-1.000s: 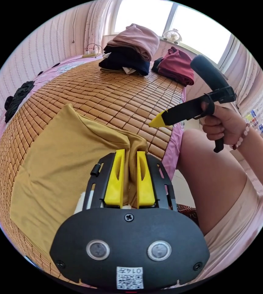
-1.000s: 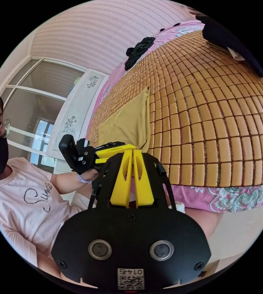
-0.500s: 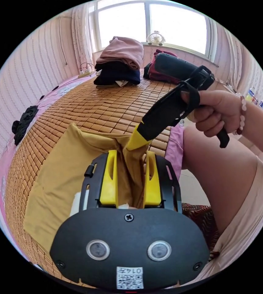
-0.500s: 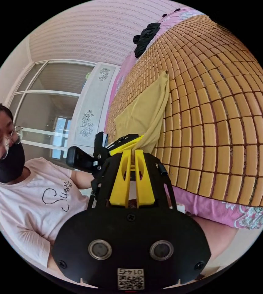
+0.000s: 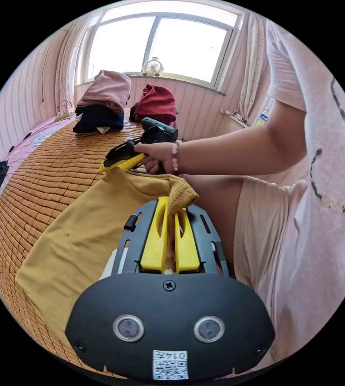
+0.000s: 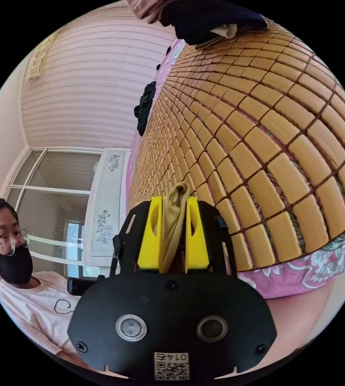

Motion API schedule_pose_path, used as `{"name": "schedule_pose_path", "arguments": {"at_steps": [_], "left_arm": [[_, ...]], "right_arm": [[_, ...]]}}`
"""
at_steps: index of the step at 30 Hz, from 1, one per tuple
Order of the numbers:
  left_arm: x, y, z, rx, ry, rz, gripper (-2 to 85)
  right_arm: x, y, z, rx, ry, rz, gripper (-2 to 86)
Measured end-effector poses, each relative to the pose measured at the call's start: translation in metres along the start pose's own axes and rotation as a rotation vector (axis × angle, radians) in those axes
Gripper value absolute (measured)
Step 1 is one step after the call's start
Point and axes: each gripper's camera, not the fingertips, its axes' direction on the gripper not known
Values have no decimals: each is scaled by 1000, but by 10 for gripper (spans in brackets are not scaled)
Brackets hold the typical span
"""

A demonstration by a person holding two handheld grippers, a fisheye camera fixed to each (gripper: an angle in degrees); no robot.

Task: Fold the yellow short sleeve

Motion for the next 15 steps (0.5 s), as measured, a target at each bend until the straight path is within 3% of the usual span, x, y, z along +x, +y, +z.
{"name": "schedule_pose_path", "arguments": {"at_steps": [4,8,12,15], "left_arm": [[7,1,-32,68,-107,40,-9],[-21,5,-65,226,-20,-186,-8],[-47,31,-98,365,46,-417,-8],[-60,57,-127,394,-9,-535,-5]], "right_arm": [[-18,10,-30,75,31,-51,28],[-61,14,-53,134,95,-170,25],[-124,5,-18,39,112,-329,26],[-166,0,42,-69,100,-415,32]]}}
